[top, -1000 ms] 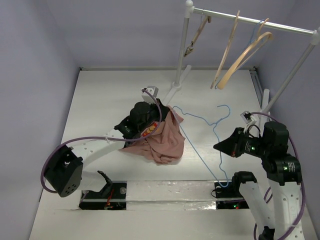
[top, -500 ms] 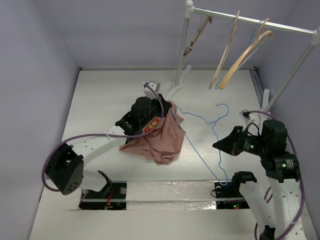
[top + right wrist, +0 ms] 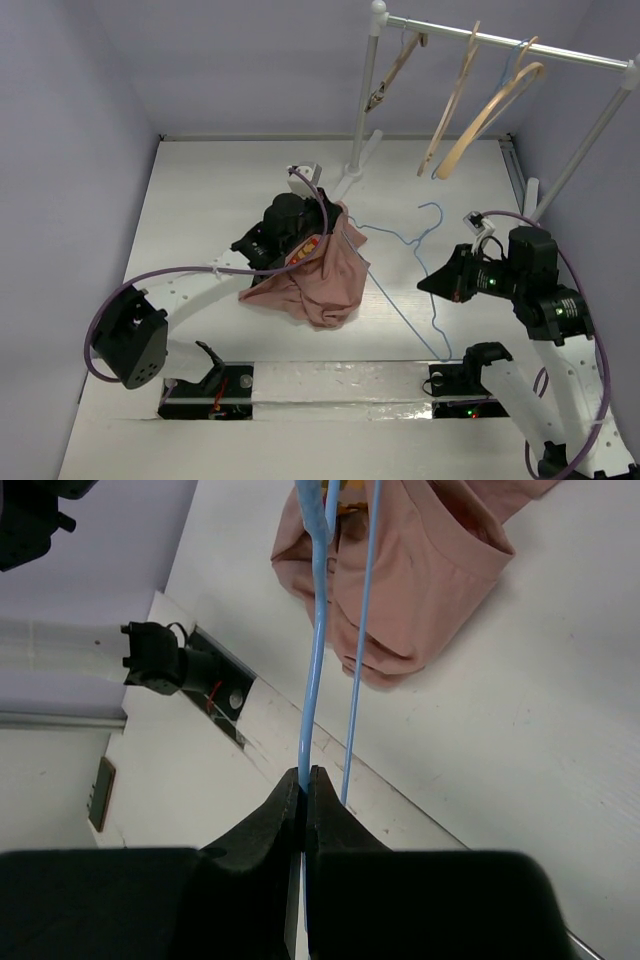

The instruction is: Place the t-shirt on the hanger

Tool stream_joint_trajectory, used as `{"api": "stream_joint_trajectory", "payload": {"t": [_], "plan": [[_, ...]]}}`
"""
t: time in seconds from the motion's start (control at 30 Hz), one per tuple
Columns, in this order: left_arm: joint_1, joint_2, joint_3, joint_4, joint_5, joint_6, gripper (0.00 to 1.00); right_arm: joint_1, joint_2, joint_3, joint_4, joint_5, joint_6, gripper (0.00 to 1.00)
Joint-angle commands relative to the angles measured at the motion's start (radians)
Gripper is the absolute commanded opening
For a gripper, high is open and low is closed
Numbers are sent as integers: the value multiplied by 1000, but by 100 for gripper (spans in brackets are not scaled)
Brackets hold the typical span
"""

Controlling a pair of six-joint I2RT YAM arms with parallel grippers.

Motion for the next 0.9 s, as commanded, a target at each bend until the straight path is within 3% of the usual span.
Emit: {"api": "stream_joint_trajectory", "payload": {"t": [0.0, 0.33, 0.57, 0.67, 0.73, 0.77, 0.83, 0.87], "plan": [[1, 5, 66, 15, -32, 31, 0, 54, -7, -1, 71, 45, 24, 0], [1, 25, 100, -14, -38, 46, 0, 68, -15, 19, 42, 72, 19, 0], [-8, -47, 40, -5, -9, 20, 0, 103, 18, -5, 203, 134, 64, 0], [-19, -80, 23, -20, 5, 14, 0, 213, 79, -7, 287, 212, 87, 0], [-19, -90, 18, -23, 19, 14, 0, 417, 120, 7, 319, 312, 107, 0], [-19, -92, 17, -28, 22, 14, 0, 501, 148, 22, 332, 455, 110, 0], [-28, -106, 15, -37, 22, 12, 0, 700, 243, 58, 333, 597, 107, 0], [-28, -112, 12, -44, 20, 12, 0, 729, 275, 93, 333, 663, 104, 0]]}}
